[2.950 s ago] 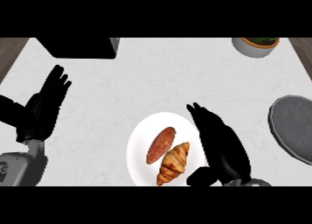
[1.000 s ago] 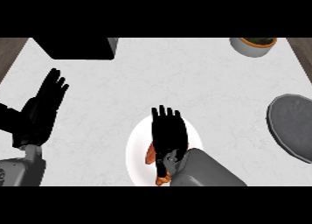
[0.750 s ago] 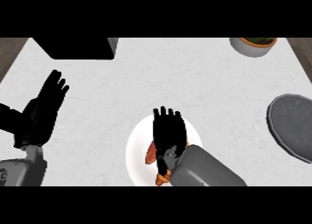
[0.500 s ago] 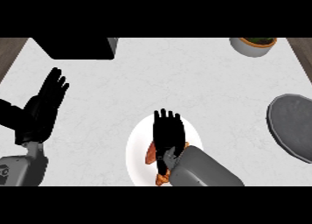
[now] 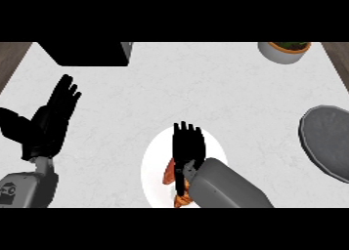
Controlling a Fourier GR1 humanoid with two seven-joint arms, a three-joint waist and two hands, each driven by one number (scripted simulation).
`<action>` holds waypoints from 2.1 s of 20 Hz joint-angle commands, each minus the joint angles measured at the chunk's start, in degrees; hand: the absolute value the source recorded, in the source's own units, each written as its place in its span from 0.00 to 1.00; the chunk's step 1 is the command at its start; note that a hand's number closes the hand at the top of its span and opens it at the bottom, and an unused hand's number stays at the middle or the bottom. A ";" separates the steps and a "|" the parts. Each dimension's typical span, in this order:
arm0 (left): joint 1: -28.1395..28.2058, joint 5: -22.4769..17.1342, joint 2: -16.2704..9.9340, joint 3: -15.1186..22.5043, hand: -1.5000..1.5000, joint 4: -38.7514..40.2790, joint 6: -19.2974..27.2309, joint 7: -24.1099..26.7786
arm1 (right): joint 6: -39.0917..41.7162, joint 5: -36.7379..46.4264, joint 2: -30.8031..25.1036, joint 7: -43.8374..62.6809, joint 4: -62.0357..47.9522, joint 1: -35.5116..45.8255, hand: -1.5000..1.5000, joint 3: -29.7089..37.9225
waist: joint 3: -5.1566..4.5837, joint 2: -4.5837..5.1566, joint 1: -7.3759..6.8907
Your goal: Pick the sweet potato from the plate and place it in the pan
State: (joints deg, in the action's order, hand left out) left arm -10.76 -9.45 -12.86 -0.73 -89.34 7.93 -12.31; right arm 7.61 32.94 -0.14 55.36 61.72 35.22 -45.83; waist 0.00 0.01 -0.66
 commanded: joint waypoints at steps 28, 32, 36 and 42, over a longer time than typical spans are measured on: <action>2.67 0.90 0.34 -4.42 0.50 -2.47 -1.17 -2.36 | -16.13 18.52 -32.41 -5.25 40.33 -15.57 1.00 -10.87 | -0.12 -1.11 3.95; 5.24 0.76 0.49 -4.37 0.50 -3.11 -2.31 0.11 | -17.41 26.09 -40.74 -2.16 53.21 -17.08 1.00 -8.12 | -0.13 -1.20 4.00; 3.60 0.65 0.45 -4.24 0.50 -4.43 -1.75 -2.51 | -10.46 25.68 -47.64 3.52 70.26 -21.23 1.00 -3.47 | -0.05 -0.75 2.99; 2.45 2.44 2.73 -2.23 0.50 -3.17 -1.50 -0.53 | -10.55 20.37 -51.47 2.10 76.07 -27.75 1.00 9.58 | 0.01 -0.10 1.48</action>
State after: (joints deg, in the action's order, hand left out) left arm -6.82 -8.07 -11.87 -4.28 -92.83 5.46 -13.05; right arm -3.45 55.46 -49.12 56.31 132.53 10.93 -42.99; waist -0.05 -0.40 1.40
